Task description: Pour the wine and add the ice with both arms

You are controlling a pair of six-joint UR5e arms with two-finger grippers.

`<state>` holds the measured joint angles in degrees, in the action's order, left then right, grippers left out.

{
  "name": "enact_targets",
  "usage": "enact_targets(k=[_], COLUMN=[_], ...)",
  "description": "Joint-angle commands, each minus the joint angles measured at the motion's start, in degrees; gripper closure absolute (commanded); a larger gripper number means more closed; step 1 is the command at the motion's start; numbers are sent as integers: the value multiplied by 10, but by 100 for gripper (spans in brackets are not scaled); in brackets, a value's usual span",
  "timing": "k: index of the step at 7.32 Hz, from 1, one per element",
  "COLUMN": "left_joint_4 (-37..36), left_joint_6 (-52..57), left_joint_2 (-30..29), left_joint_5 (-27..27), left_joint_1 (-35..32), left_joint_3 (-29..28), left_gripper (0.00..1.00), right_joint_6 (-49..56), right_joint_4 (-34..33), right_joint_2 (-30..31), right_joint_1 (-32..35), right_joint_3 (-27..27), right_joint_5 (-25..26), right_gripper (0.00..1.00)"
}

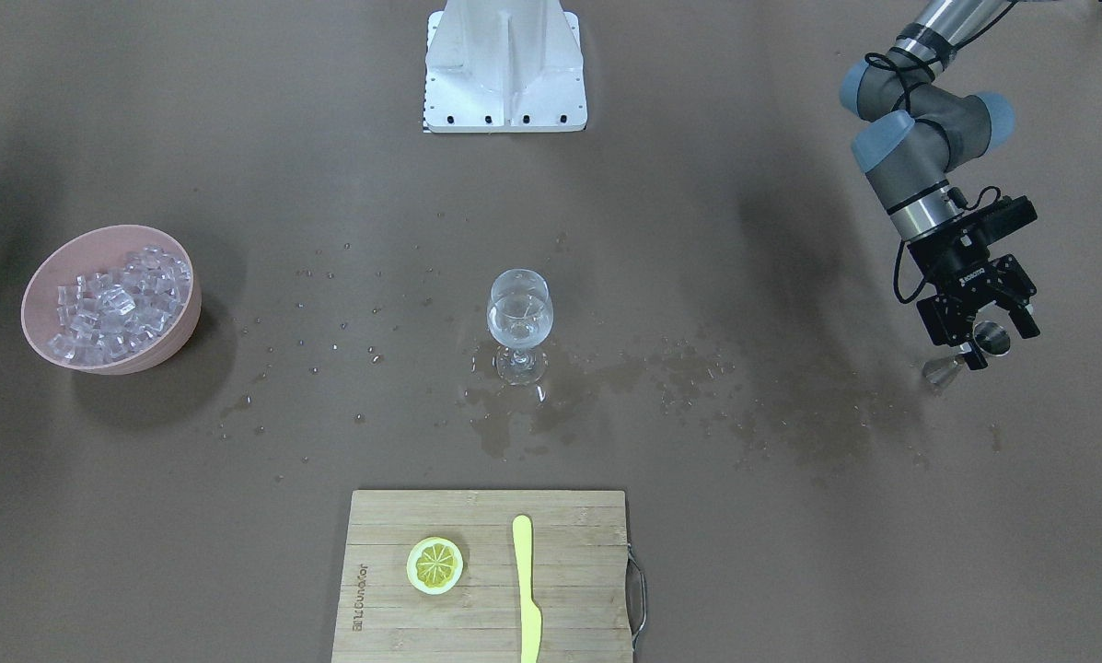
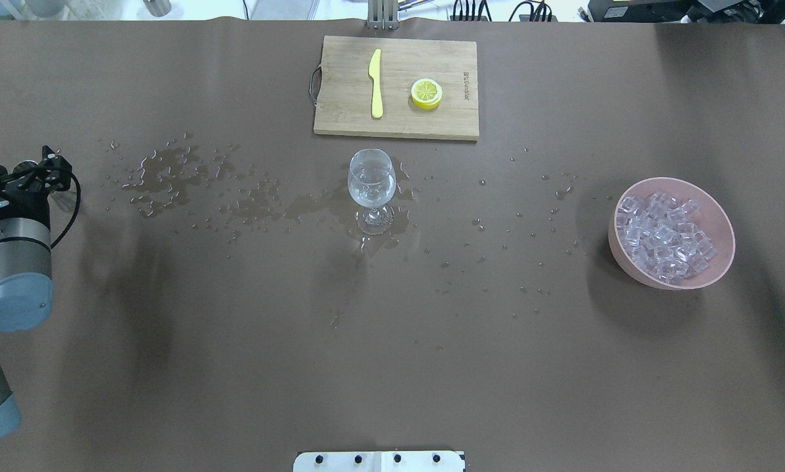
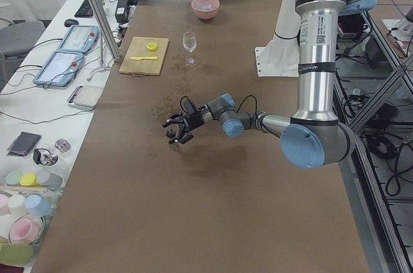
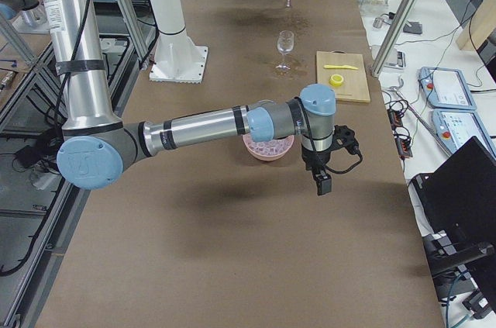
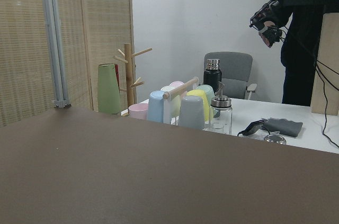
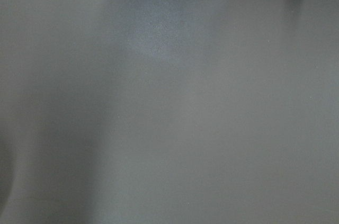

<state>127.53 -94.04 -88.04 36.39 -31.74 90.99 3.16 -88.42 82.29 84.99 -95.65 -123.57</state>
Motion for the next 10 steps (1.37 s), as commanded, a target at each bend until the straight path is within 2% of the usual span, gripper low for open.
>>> enact_targets(k=[1,4,7,10], left_joint_4=[0,1,1,2], left_joint_6=[0,-2,-1,-2], left_joint_2=[-1,-28,-33,-52], left_joint_5=[0,-16,-15,-13], left_joint_1=[4,12,16,17], left_joint_3=[-16,-56,-57,-92], left_gripper=[1,1,1,2], right_joint_6=[0,0,0,0], right_joint_4=[0,0,0,0], right_joint_2=[1,1,1,1], right_joint_1=[0,0,0,0], right_joint_3=[1,2,4,6], right_joint_5=[0,0,0,1], right_gripper=[0,0,0,0])
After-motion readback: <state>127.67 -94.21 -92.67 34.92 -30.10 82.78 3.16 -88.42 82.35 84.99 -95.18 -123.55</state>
